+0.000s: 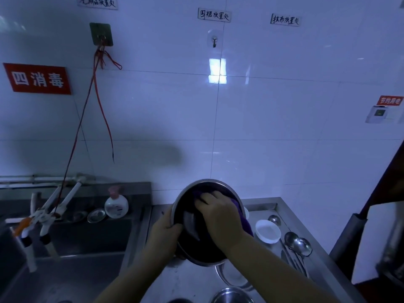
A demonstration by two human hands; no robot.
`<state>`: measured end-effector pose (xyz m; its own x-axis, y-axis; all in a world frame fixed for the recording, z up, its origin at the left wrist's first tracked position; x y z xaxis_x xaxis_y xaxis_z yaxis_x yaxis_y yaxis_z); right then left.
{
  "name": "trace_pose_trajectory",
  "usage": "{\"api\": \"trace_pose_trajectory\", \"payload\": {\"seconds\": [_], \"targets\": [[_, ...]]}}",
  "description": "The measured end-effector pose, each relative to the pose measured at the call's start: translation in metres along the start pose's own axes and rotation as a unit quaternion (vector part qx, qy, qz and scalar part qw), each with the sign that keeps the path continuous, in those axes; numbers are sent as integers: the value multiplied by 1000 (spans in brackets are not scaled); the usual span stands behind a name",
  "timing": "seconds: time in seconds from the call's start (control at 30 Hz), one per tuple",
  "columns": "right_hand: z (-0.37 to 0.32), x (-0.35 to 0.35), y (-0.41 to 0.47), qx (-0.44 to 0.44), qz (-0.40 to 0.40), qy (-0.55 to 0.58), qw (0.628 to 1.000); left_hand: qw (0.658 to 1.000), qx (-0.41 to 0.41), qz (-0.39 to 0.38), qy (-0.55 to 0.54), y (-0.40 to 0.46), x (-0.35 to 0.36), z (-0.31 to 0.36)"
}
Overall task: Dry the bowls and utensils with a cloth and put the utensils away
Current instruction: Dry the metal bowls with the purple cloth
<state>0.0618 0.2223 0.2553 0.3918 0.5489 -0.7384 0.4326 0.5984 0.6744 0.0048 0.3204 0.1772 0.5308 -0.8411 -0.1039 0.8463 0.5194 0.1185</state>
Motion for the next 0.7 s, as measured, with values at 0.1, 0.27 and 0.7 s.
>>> {"api": "trace_pose_trajectory", "payload": {"seconds": [0.1, 0.27, 0.7], "targets": [[-20, 8, -7, -53, -40, 26, 997, 1000, 13, 12, -17, 3, -3, 6], [-23, 31, -35, -96, -146, 21, 984, 998, 49, 32, -12, 9, -20, 19], [-4, -20, -18, -167, 84, -47, 981, 996, 48, -49, 48, 7, 6, 17]]}}
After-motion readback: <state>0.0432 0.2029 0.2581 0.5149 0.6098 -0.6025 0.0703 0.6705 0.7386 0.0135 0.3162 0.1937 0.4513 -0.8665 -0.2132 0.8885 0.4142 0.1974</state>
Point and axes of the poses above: each hand's wrist, its own y-axis towards the middle knuckle, its own x-axis out of the palm, z = x × y, the point moved 10 cm from there along y, towards the middle knuckle, and after that the axes turned 5 degrees about x, right-handed, at the moved point
